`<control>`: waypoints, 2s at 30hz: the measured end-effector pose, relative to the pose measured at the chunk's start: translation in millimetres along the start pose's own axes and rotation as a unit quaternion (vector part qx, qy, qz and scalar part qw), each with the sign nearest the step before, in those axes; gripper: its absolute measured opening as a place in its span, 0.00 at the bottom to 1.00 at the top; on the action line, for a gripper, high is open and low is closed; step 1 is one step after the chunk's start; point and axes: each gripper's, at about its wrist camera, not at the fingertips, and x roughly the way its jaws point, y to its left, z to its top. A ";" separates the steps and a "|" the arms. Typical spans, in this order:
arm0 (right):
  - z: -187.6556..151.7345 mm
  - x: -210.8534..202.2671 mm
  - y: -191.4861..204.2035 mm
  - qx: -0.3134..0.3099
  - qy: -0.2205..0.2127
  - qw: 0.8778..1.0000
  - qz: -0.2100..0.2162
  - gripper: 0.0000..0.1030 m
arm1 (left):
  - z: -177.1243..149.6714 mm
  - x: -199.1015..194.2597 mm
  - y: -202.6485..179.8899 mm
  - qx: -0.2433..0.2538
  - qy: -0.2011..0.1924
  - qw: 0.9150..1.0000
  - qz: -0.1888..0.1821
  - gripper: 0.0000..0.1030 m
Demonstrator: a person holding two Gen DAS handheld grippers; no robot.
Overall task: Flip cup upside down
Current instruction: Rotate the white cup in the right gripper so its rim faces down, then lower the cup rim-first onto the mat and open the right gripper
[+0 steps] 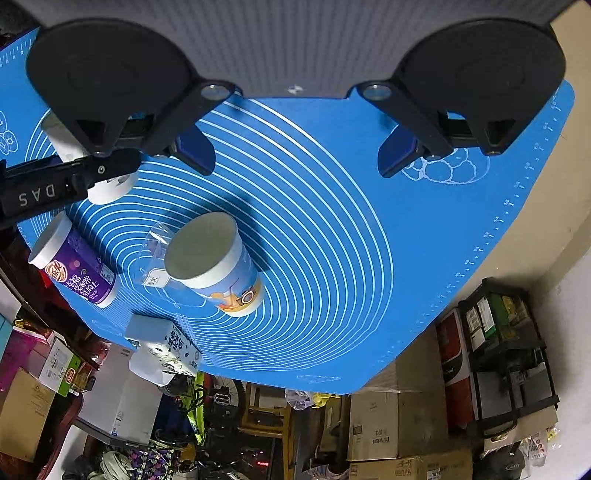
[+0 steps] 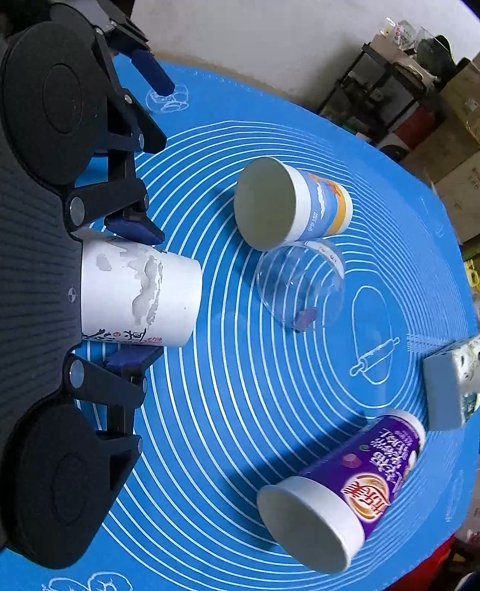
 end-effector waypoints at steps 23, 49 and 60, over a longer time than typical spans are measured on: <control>-70.6 -23.7 5.9 -0.221 -0.312 0.909 -0.165 0.59 | -5.4 -6.2 -16.5 -0.006 -0.031 0.999 -0.007 0.91; -105.7 -54.5 -9.6 -0.172 -0.257 0.941 -0.137 0.82 | -22.5 -25.8 -50.6 0.024 -0.045 0.999 -0.019 0.91; -145.2 -103.0 -36.1 -0.139 -0.261 0.944 -0.144 0.92 | -43.9 -55.1 -82.0 0.053 -0.060 0.996 -0.032 0.91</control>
